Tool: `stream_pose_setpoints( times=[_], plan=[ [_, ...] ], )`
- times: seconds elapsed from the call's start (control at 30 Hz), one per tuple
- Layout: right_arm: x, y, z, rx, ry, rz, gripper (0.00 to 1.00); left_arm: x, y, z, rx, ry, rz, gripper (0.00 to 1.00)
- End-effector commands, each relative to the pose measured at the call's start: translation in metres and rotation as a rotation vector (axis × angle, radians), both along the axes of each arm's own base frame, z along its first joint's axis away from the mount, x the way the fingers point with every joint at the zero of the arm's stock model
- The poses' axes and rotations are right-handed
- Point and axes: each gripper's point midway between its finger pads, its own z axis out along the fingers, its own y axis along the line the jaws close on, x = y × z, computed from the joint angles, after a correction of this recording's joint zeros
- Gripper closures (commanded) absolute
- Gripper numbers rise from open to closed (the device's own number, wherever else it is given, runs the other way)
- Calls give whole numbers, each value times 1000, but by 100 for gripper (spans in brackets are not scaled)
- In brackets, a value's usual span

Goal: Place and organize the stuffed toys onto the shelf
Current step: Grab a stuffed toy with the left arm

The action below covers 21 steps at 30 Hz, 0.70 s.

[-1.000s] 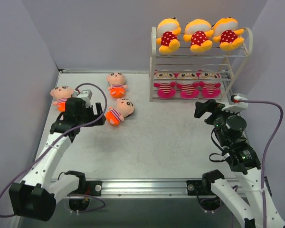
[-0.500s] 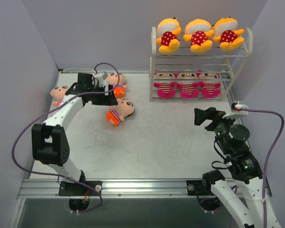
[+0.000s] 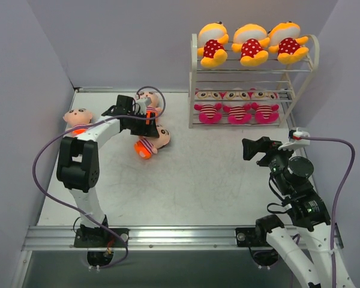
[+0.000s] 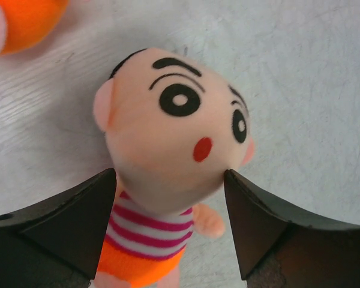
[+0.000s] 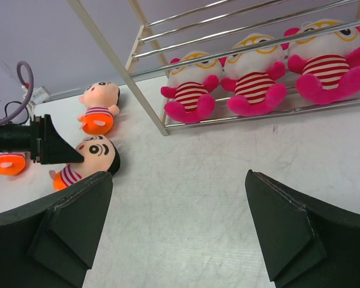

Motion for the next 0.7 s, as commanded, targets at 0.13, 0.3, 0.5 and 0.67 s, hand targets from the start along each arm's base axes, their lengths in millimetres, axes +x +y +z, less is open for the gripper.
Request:
stream_pose_setpoints(
  times=[0.13,0.3,0.5,0.67],
  plan=[
    [8,28,-5,-1,5,147,5,-14,-43,-6,-49,-51,39,32],
    [9,48,-20,31,41,241,7,-28,-50,1,-81,-82,136,56],
    [11,70,-46,102,89,312,7,-51,-57,22,-108,-107,240,86],
    [7,93,-68,141,126,353,7,-62,-52,58,-194,-122,424,98]
  ],
)
